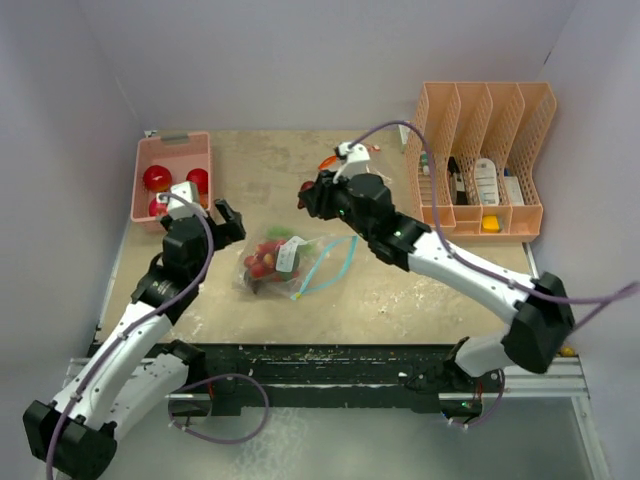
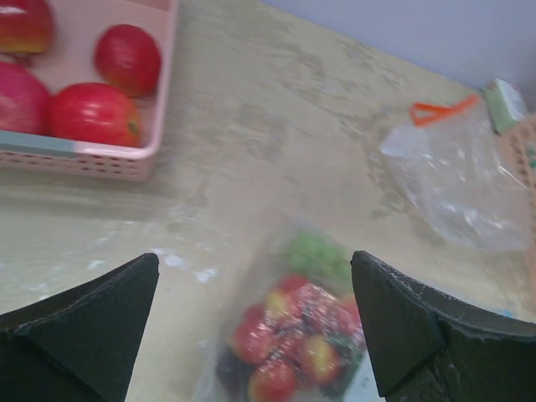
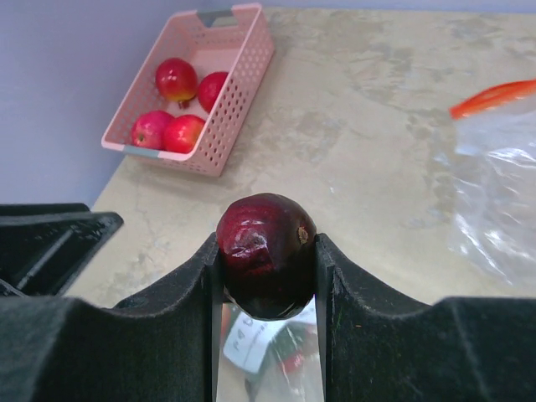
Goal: Open the zip-top bag and remove the fake food
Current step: Move the bin to the center of the board.
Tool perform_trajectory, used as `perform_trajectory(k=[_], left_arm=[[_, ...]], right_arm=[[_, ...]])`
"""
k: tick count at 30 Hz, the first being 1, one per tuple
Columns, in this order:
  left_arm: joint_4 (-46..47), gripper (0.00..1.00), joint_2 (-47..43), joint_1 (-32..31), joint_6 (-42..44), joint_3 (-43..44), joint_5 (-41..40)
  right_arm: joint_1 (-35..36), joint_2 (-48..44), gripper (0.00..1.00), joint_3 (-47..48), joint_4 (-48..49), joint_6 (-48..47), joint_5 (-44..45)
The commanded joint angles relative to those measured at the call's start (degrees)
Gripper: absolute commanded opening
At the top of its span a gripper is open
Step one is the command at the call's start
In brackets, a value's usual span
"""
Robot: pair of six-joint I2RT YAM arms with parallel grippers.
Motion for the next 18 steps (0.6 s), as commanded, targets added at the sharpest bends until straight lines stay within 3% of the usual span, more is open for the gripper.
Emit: perform_trajectory(k=[1,9,18], left_arm=[[-3.7,0.99,3.9,6.1,0.8,4.5,-7.1],[-2.1,0.97,29.9,11.6,9.4,18.4,-11.9],[4.4,0.93,45.0,20.5,7.5,21.7,0.1]], right_arm=[[1.2,8.6,0.09,6.9,2.9,-2.0,-5.8],[1.4,7.5,0.09,2.6,4.3,0.4,-7.9],[0.6,0.6,0.08,-4.0,1.7,0.3,-5.7]])
